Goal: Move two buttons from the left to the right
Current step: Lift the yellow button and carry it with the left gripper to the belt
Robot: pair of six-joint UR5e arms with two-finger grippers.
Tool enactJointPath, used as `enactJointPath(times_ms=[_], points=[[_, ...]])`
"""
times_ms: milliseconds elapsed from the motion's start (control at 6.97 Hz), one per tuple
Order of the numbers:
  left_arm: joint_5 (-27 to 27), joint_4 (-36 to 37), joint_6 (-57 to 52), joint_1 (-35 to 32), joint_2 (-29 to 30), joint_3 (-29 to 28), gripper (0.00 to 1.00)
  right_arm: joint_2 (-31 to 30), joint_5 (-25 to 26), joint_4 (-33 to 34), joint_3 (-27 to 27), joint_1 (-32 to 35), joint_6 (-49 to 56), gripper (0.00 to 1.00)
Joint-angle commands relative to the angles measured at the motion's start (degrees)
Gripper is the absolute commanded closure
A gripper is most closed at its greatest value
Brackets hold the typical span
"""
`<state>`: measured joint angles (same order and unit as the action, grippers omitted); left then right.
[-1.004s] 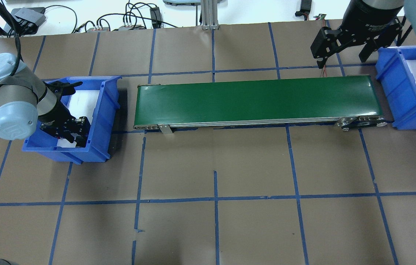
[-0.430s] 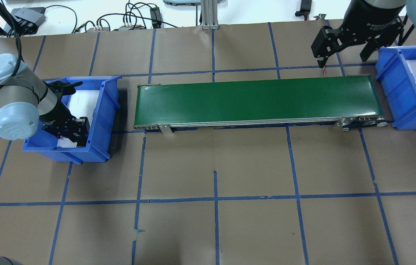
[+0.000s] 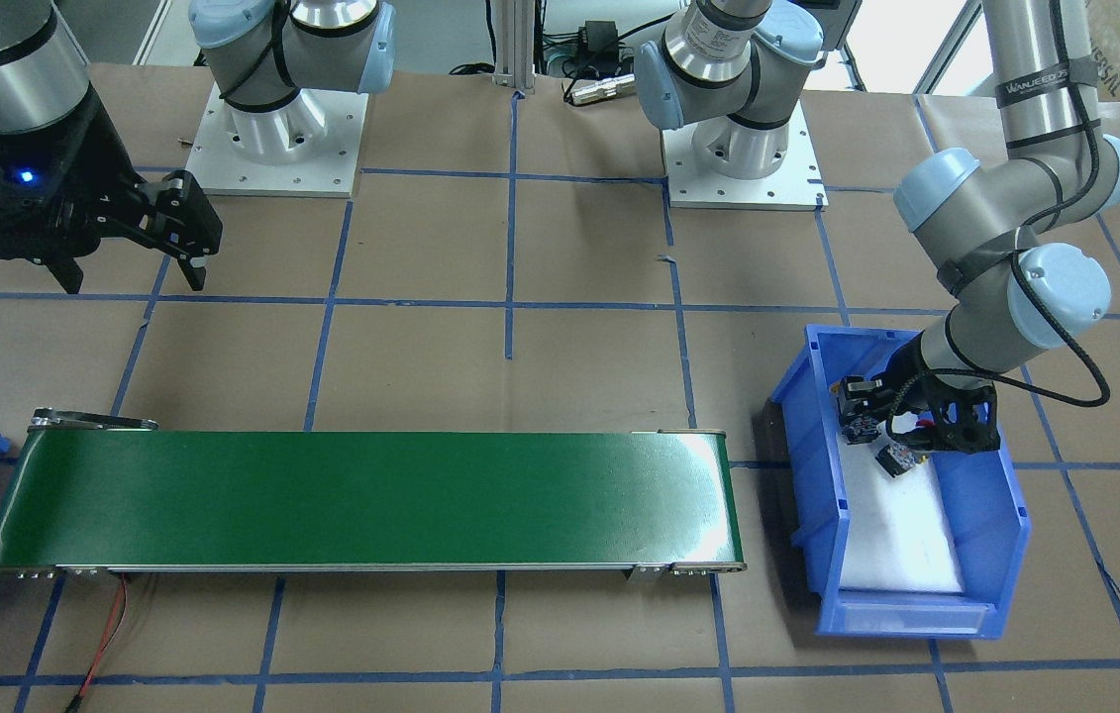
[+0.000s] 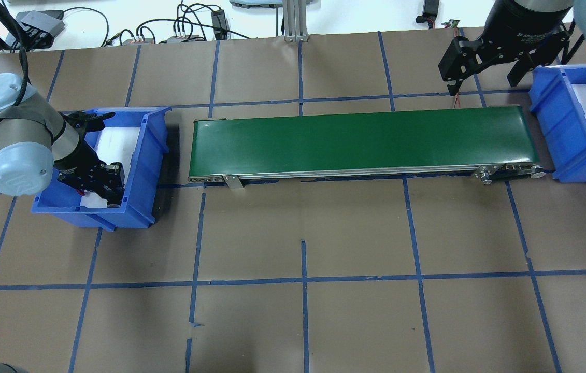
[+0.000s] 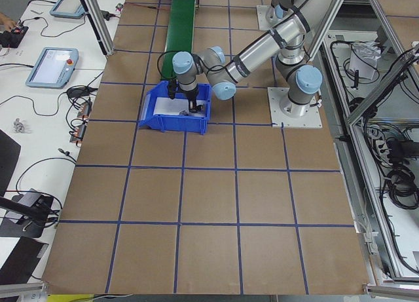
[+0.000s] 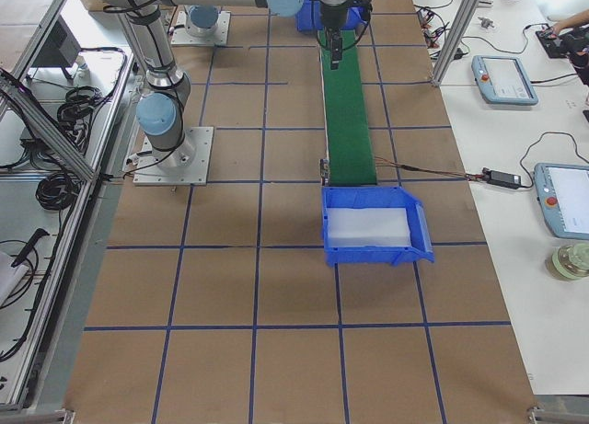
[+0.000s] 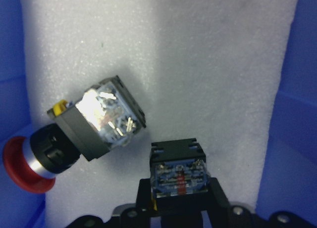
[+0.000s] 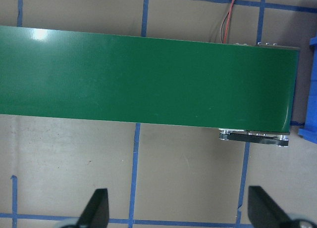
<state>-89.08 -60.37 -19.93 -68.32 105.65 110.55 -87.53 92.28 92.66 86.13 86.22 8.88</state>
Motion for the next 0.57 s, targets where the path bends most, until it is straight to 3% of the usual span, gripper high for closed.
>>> enactJointPath(times_ms=[0,430], points=[[-0.7,-0.9,0.1,-0.1,-3.0,-0.5,0.9,0.0,0.0,-0.1,0.1,0.0,0.0,0.0],[-0.7,-2.0,0.0,0.0,-7.1,-0.7,0.9,-0.4,-0.1,-0.2,0.2,0.1,0.1,0.0]])
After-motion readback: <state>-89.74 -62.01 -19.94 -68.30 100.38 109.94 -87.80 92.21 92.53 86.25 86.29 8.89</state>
